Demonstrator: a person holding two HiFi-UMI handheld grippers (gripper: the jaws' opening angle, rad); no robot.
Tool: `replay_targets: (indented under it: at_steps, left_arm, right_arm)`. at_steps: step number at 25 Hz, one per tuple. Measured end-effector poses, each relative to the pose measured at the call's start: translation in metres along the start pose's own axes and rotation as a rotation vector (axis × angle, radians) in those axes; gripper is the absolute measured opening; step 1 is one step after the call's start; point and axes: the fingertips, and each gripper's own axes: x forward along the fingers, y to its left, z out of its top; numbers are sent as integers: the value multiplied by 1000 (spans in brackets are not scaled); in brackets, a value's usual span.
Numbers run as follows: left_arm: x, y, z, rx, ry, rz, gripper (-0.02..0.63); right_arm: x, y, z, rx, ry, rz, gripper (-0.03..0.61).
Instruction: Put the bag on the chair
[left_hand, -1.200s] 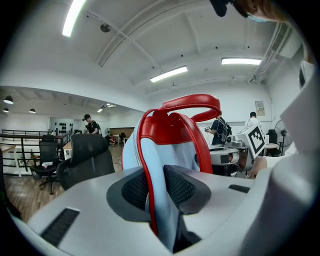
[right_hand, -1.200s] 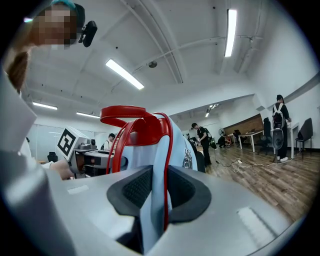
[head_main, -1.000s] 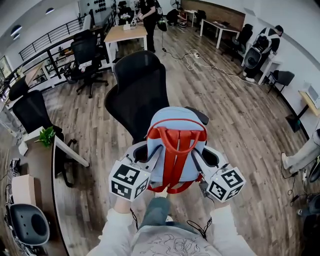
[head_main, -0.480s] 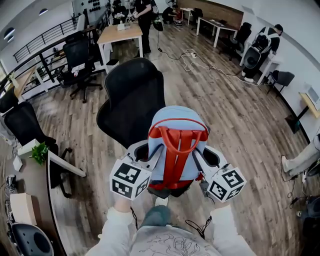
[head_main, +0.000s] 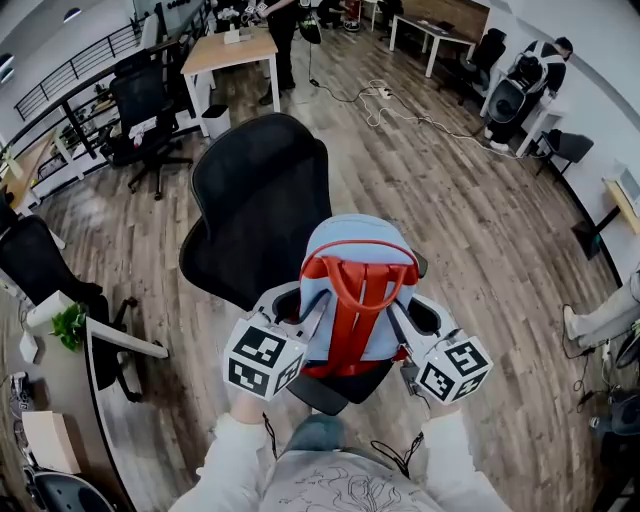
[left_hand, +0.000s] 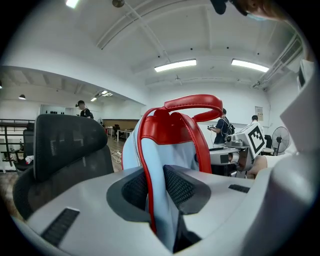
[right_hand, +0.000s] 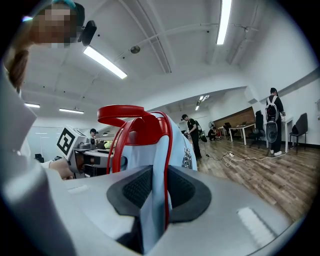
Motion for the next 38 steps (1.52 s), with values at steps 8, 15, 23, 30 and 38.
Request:
replay_targets:
  at_steps: [8, 15, 23, 30, 38]
  left_arm:
    - [52, 30, -27, -37, 65, -42, 89]
    - [89, 46, -54, -67, 118, -57, 89]
    - [123, 54, -100, -89, 196, -56, 89]
    - [148, 63, -152, -142, 293, -45, 89]
    - [173, 68, -216, -168, 386, -43, 89]
  right_arm:
    - [37, -41, -31, 21, 74, -38, 89]
    - [59, -73, -60, 23, 144, -50, 91]
    - [74, -103, -109, 33, 248, -47, 92]
    - [88, -124, -162, 68, 358, -30, 92]
    - [98, -147, -227, 92, 472, -11, 92]
